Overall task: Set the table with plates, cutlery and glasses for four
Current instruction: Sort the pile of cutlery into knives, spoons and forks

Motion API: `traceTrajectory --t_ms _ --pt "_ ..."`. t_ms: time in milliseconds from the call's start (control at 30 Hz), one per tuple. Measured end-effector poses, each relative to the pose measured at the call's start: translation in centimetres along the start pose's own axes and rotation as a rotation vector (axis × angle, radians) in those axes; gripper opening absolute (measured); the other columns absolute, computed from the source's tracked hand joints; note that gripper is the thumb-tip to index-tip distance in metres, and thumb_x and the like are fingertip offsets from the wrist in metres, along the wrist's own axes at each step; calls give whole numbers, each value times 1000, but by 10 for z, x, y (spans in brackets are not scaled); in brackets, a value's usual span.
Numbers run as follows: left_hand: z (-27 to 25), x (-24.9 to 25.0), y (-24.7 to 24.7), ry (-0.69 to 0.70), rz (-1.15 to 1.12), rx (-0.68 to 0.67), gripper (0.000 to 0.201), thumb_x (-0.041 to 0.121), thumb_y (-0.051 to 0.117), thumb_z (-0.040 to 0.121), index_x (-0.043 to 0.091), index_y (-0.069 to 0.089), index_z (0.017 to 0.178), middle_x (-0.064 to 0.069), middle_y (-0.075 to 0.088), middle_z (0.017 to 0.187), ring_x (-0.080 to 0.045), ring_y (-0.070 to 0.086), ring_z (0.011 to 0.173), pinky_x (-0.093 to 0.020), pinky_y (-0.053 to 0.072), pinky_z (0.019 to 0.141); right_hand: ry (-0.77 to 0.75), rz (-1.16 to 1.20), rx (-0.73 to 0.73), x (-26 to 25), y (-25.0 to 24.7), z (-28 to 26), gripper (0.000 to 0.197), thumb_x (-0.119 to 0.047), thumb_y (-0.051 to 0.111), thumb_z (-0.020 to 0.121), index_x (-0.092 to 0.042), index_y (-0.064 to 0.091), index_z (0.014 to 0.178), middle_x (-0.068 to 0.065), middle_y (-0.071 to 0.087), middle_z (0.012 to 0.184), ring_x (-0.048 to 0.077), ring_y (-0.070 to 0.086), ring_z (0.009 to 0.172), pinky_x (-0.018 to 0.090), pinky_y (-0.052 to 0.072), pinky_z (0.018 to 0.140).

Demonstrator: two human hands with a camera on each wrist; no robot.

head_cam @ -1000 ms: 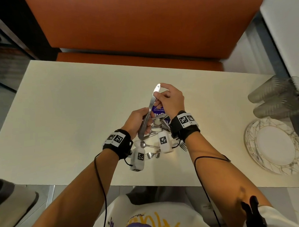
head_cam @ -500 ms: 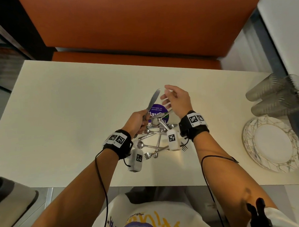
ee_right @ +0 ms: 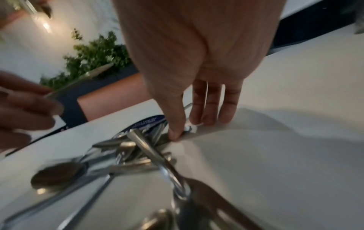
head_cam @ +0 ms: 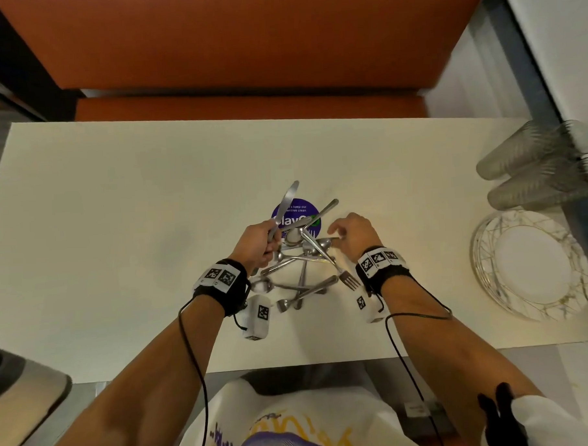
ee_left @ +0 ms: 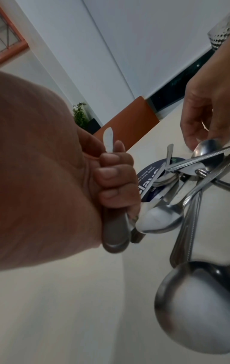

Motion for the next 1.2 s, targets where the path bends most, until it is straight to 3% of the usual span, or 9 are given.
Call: traceTrajectory --t_ms 200,267,400,567,700,833,900,1067,1200 --pt "9 3 2 -12 -25 -2 44 34 34 108 16 49 71 4 34 52 -9 22 38 -22 16 38 -33 -8 -41 4 4 6 12 -7 83 82 -4 73 89 6 54 95 19 53 84 16 38 66" --pt "8 5 3 -6 -31 -5 43 34 35 108 16 49 72 4 35 53 -9 23 38 -21 18 36 -26 18 -49 6 -5 8 8 -4 78 85 -6 71 87 5 58 92 17 54 81 24 45 73" --pt "5 9 5 8 -28 2 43 34 34 109 17 49 72 4 35 53 -9 23 38 -20 20 36 46 226 -6 14 -29 6 11 0 72 87 -10 68 85 11 68 77 23 64 66 32 57 67" --pt "2 14 8 34 -26 16 42 32 34 108 15 49 73 2 32 57 -10 21 39 -22 18 36 138 673 57 25 -53 0 10 5 76 85 -4 73 89 24 75 83 34 72 74 47 62 83" --pt "-2 16 10 38 -30 23 42 34 34 109 16 51 75 3 34 57 -9 23 39 -21 20 36 160 815 130 29 -69 -4 13 8 75 86 -5 73 88 10 75 72 41 75 83 51 60 90" --pt "-6 19 9 62 -19 36 35 27 38 105 13 57 80 3 38 58 -9 26 39 -23 19 38 122 867 259 21 -94 -11 17 5 73 89 -2 70 104 13 76 79 34 75 78 44 63 82" --pt "-8 20 8 78 9 51 29 24 40 103 13 61 85 3 41 59 -11 28 42 -22 20 39 81 870 317 11 -109 -14 12 1 71 92 -4 72 103 12 77 80 29 74 75 39 63 79" --pt "-15 34 8 178 55 85 23 14 37 101 8 57 91 -10 53 64 -18 45 42 -21 30 36 -36 786 467 -24 -147 -17 10 -5 70 93 -11 75 97 9 76 80 18 68 67 32 60 72" --pt "-14 42 9 217 3 74 24 9 36 100 5 58 92 -21 72 81 -34 69 74 -37 53 62 -149 791 461 -62 -161 -23 10 -6 69 94 -4 73 102 12 75 79 20 70 66 32 62 68"
Point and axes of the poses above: each hand's wrist, its own z-axis towards the middle knuckle, its own y-axis out of the palm, x = y × z, the point moved 5 cm from there along z, towards the middle knuckle
